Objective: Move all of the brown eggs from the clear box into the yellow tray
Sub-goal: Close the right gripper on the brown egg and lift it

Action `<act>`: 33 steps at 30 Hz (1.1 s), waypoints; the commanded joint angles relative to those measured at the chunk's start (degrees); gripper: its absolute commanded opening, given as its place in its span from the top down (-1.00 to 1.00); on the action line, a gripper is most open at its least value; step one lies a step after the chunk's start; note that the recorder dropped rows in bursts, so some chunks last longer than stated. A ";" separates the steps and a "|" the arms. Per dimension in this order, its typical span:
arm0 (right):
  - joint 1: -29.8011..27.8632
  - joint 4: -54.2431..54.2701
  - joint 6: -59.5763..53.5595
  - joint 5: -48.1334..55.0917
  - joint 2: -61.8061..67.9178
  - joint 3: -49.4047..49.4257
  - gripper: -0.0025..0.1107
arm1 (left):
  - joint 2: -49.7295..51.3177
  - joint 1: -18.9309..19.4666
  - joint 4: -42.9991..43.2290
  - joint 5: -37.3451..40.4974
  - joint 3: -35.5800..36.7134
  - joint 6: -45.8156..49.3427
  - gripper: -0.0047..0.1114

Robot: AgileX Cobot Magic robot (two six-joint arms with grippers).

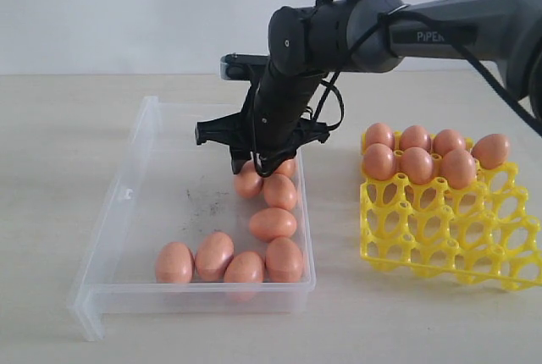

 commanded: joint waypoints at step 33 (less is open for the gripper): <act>-0.11 0.57 1.27 -3.69 4.12 -0.03 -0.02 | -0.10 -0.42 -0.09 0.00 0.19 0.08 0.85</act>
